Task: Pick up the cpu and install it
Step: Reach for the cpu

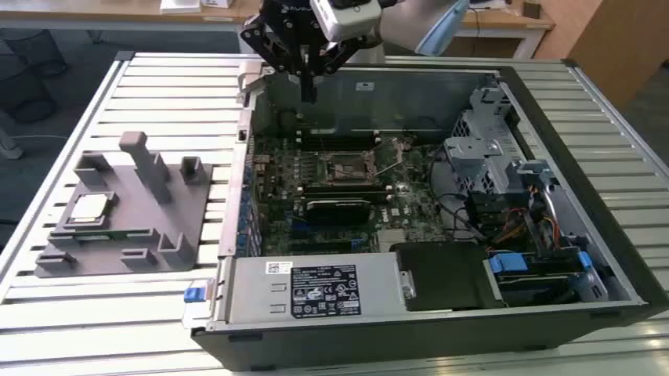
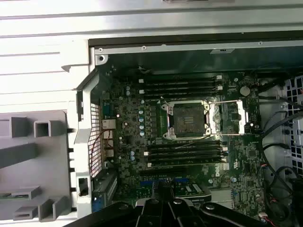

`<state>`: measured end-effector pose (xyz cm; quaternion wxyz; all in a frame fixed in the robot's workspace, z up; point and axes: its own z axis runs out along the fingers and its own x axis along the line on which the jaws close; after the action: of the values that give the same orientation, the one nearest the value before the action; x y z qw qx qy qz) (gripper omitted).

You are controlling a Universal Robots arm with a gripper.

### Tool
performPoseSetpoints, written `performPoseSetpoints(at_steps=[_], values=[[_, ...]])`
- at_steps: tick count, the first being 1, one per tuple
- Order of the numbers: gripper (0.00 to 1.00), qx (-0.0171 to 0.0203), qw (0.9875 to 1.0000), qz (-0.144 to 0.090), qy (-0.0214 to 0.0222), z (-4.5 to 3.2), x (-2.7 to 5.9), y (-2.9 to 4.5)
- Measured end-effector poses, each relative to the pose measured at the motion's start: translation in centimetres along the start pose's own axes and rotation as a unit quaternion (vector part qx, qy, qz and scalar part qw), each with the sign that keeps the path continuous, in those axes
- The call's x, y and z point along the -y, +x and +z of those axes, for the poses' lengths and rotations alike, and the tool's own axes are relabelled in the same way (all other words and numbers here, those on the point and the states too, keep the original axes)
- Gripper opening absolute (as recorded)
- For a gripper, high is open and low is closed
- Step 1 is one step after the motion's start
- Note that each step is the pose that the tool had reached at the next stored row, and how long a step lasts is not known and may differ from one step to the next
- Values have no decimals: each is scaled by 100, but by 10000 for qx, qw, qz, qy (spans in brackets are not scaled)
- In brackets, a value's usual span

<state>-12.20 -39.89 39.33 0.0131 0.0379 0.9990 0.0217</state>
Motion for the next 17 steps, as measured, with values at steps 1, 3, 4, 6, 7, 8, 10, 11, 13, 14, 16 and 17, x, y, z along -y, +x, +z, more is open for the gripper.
performPoseSetpoints(at_steps=[1, 3, 4, 6, 7, 8, 10, 11, 13, 14, 16, 17], values=[[11, 0, 10000, 0, 0, 0, 0, 0], [11, 0, 10000, 0, 0, 0, 0, 0], [11, 0, 10000, 0, 0, 0, 0, 0], [11, 0, 10000, 0, 0, 0, 0, 0], [11, 0, 10000, 0, 0, 0, 0, 2], [11, 0, 10000, 1, 1, -1, 0, 6], [11, 0, 10000, 0, 0, -1, 2, 28], [11, 0, 10000, 0, 0, -1, 3, 42], [11, 0, 10000, 0, 0, -2, 5, 70], [11, 0, 10000, 0, 0, -1, 6, 84], [11, 0, 10000, 0, 0, -1, 8, 107], [11, 0, 10000, 0, 0, 0, 9, 118]])
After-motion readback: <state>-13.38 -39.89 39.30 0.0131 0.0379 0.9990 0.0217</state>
